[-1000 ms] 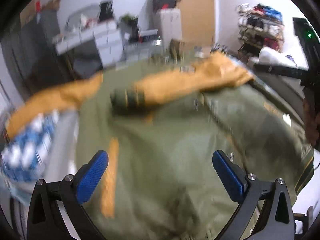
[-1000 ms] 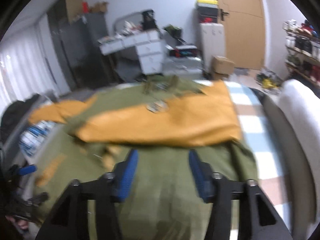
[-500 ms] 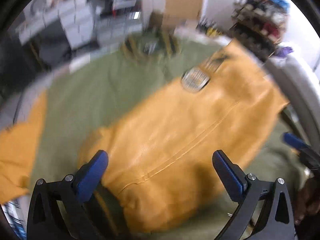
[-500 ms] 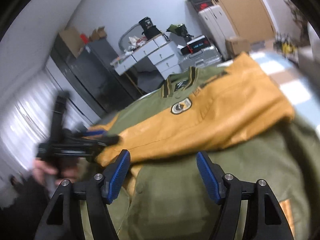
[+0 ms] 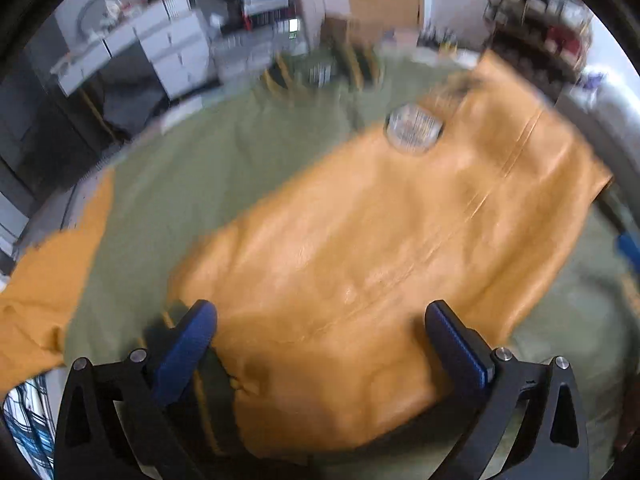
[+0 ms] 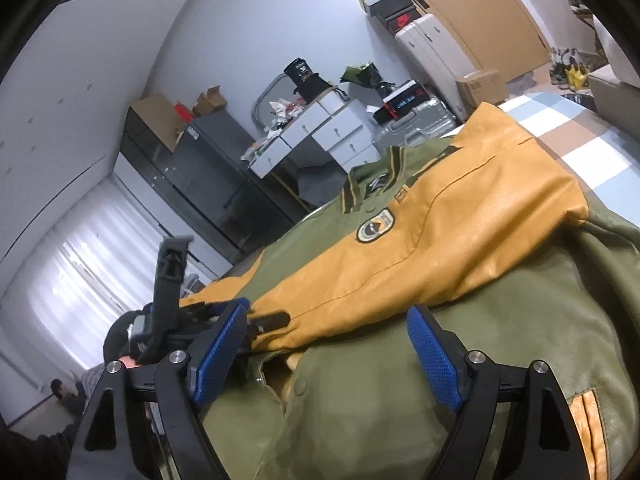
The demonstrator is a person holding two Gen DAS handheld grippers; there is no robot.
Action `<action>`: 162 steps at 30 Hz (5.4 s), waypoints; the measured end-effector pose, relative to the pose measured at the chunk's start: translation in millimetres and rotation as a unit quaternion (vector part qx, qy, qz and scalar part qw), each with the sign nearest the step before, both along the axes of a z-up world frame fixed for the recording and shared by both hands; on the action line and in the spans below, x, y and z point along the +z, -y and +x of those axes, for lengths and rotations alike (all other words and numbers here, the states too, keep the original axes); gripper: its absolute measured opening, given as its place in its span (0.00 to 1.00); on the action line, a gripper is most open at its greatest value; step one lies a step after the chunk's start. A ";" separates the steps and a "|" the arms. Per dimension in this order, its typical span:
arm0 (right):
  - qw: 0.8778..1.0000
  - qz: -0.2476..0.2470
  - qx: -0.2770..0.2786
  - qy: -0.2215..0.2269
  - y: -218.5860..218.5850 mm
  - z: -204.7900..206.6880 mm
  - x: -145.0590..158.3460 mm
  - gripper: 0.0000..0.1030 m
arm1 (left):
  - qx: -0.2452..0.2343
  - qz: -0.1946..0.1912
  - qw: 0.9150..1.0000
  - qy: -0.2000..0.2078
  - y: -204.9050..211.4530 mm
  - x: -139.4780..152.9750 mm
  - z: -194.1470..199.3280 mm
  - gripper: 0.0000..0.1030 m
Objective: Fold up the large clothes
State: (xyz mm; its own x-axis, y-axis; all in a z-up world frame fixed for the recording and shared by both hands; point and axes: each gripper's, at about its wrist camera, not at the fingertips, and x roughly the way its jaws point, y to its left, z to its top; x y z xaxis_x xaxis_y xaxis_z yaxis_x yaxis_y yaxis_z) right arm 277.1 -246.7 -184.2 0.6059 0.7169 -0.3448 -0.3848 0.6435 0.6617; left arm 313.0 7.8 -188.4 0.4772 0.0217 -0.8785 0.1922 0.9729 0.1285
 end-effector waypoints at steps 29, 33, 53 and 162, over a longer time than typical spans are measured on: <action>1.000 0.000 -0.021 -0.010 9.0 -2.9 -0.7 0.87 | 0.199 -0.079 0.952 0.217 -154.3 141.6 -138.2 0.99; 1.000 0.003 -0.024 -0.019 9.7 -1.5 -1.7 0.87 | 0.317 -0.107 0.911 0.240 -260.8 162.8 -187.6 0.99; 0.999 -0.001 -0.031 -0.041 5.0 -1.3 -4.4 0.88 | 0.365 -0.398 0.834 0.112 -466.0 65.6 -171.4 0.99; 0.970 0.066 0.019 -0.233 35.1 153.4 -20.8 0.23 | -0.116 -0.070 0.973 0.187 -14.0 137.5 -95.8 0.69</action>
